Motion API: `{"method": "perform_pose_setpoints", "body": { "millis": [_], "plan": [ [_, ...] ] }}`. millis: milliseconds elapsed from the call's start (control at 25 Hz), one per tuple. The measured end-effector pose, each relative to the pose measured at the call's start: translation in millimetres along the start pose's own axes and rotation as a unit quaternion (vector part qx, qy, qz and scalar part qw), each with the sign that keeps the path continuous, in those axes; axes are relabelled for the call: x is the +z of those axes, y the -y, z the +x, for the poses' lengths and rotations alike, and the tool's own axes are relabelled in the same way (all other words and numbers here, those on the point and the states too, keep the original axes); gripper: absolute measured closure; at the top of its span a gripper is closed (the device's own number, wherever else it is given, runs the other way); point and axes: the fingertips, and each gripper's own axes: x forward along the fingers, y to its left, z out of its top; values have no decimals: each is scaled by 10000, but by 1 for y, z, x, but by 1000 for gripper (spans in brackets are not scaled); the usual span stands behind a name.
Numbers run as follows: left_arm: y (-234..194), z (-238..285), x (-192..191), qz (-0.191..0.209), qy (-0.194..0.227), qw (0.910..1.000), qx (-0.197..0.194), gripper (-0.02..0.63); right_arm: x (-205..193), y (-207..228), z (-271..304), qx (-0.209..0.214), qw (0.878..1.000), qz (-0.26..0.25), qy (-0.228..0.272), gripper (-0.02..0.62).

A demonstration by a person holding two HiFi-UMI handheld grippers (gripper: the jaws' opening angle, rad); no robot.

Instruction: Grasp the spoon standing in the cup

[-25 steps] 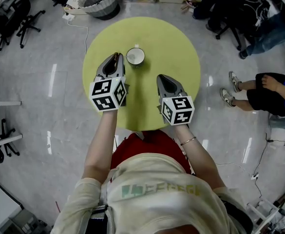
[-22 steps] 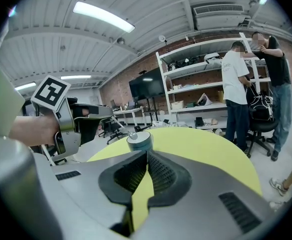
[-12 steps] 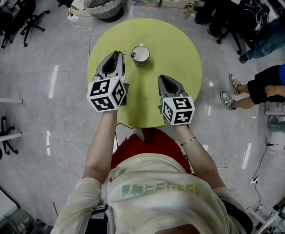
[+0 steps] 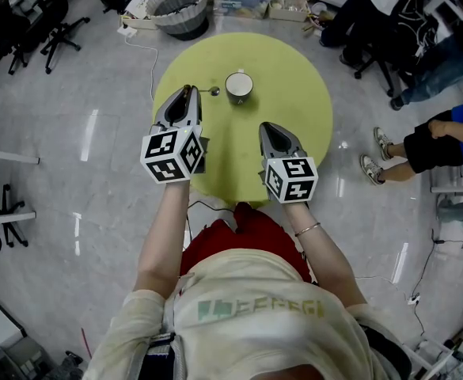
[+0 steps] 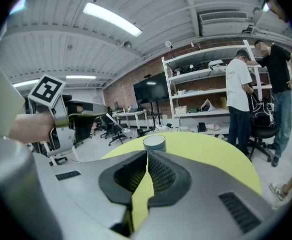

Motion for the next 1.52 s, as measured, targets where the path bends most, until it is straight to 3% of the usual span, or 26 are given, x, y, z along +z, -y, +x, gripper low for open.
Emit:
{"method": "perform_pose_setpoints", "body": {
  "millis": [760, 1520],
  "plan": [
    [-27, -89, -7, -40, -114, 9999, 54, 555, -7, -66, -42, -25, 9998, -133, 132, 557],
    [-36, -153, -48, -131, -413, 9989, 201, 555, -27, -99, -68, 31, 9997, -180, 145, 557]
  ]
}}
